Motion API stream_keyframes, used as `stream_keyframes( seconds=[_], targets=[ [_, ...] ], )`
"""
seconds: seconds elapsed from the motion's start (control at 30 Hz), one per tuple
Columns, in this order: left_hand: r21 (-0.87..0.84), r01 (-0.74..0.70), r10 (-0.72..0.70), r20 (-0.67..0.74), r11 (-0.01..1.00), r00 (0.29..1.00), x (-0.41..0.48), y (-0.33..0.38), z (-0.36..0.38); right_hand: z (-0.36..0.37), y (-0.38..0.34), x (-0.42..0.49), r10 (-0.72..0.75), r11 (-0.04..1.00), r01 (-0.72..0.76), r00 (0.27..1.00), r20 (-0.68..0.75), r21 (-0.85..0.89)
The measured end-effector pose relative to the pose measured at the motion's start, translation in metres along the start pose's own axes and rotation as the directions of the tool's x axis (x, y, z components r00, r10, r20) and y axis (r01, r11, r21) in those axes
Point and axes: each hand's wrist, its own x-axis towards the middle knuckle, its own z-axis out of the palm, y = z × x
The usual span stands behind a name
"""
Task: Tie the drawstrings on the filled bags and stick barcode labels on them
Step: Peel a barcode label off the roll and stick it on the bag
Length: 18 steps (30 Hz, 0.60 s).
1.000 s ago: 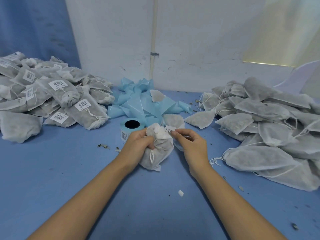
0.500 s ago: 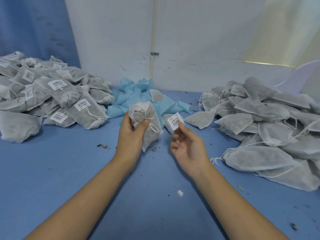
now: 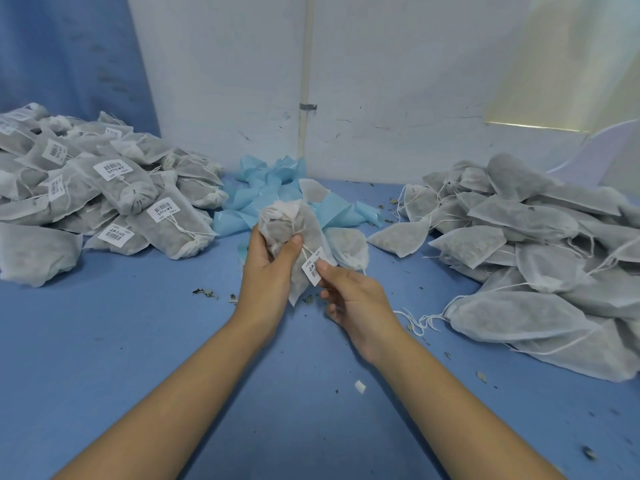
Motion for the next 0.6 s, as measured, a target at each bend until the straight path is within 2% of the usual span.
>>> stream_keyframes(
  seconds=[0.1,0.2,0.27,0.37,0.53,0.6],
  targets=[
    [-0.007,0.046,-0.046,0.005,0.999,0.999,0.0002,-0.0007,-0.0003,0.0025,0.0018,-0.0024,-0.117,0.952,0.085,0.989,-0.093,-0.295],
    [-0.036,0.109,-0.108,0.026,0.993,0.994,0.0024,0.0007,-0.0037,0.0018,0.0055,-0.0036,-0.23,0.902,0.16,0.964,-0.134,-0.4],
    [-0.021,0.162,-0.161,0.048,0.987,0.986,0.0033,0.0014,-0.0052,-0.0003,0.004,-0.0027,-0.227,0.921,0.191,0.971,-0.07,-0.339],
    [0.004,0.225,-0.225,0.089,0.974,0.97,0.0024,0.0025,-0.0051,-0.0034,0.0015,-0.0029,-0.166,0.978,0.175,0.983,0.081,-0.111],
    [0.119,0.225,-0.244,0.182,0.967,0.953,-0.0013,0.0011,-0.0042,-0.0048,-0.0023,-0.0017,-0.188,0.963,0.167,0.979,0.084,0.212],
    [0.126,0.261,-0.284,0.225,0.957,0.932,-0.0033,-0.0028,-0.0038,-0.0062,-0.0039,-0.0004,-0.191,0.947,0.166,0.979,0.069,0.275]
  ],
)
